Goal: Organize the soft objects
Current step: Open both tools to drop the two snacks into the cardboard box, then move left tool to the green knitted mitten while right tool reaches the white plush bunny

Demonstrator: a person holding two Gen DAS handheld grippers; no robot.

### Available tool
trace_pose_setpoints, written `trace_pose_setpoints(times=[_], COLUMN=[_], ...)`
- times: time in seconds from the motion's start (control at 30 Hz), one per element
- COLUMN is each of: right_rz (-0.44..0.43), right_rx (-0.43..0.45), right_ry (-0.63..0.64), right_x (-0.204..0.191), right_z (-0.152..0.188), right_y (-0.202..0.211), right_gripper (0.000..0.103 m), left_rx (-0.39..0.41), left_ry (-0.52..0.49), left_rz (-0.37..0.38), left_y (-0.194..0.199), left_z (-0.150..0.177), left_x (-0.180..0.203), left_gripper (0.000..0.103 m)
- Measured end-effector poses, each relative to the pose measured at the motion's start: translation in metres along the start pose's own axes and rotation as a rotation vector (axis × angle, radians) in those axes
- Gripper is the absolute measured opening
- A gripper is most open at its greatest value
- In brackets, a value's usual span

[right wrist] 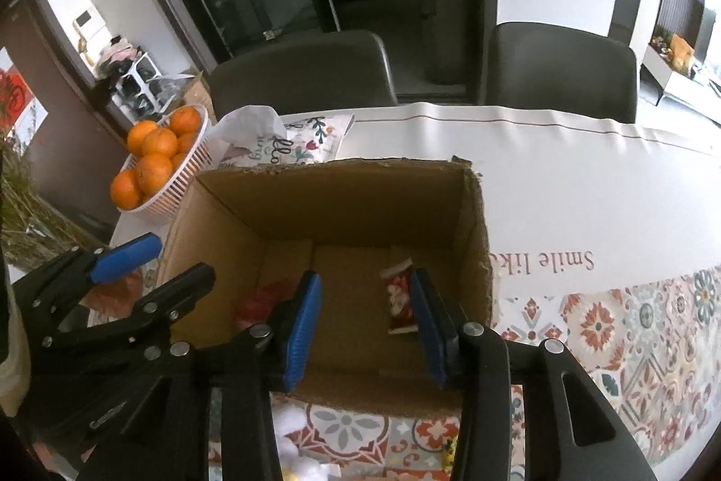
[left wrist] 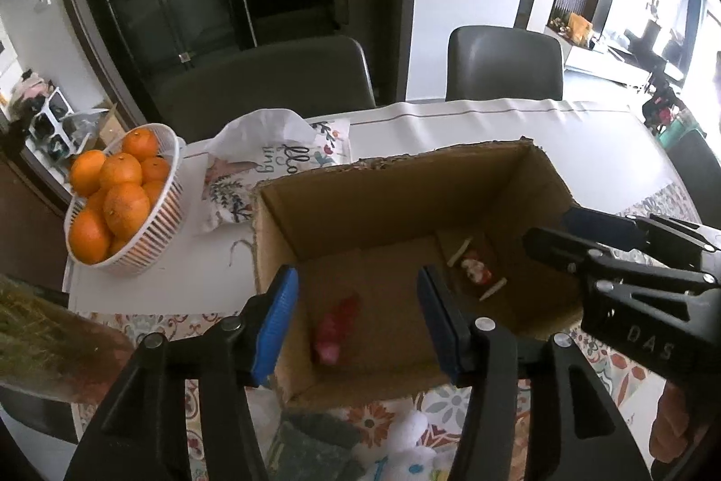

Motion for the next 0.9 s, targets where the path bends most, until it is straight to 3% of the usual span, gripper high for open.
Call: trace_pose_setpoints(times=[0.17, 0.5, 0.73, 0.9], right_rz=[0.021, -0.025, -0.038, -0.029], right_rx=[0.041, 0.080, 0.039, -0.003], right_ry=[-0.005, 0.016, 0.037, 0.067], right_x=[-0.004, -0.029, -0.052, -0.064], right_z=[0.011, 0.048, 0.083, 0.108], right_y=[0.024, 0.068, 0.075, 0.071], right_gripper=[0.043, 0.048, 0.050, 0.057], left_rx=[0.023, 0.054, 0.037, 0.007], left_ry=[0.014, 0.002, -0.048, -0.094], left_rz=[-0.030, -0.072, -0.077, -0.071], left_y=[0.027, 0.081, 0.099, 0.099], left_z=[0.014, 0.058, 0.097, 0.123], left_x=[0.000, -0.003, -0.010, -0.014], left_gripper=[0.055, 0.055, 0.055, 0.055])
Point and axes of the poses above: each gripper's, at about its wrist camera, not at the fingertips, and y roughly against the way its jaws point, x to its right, z to its underside, the point moved 2 cm from there along -y, roughly the way its jaws point, and after that the axes turned 6 degrees about -y, right-handed, at the moved point
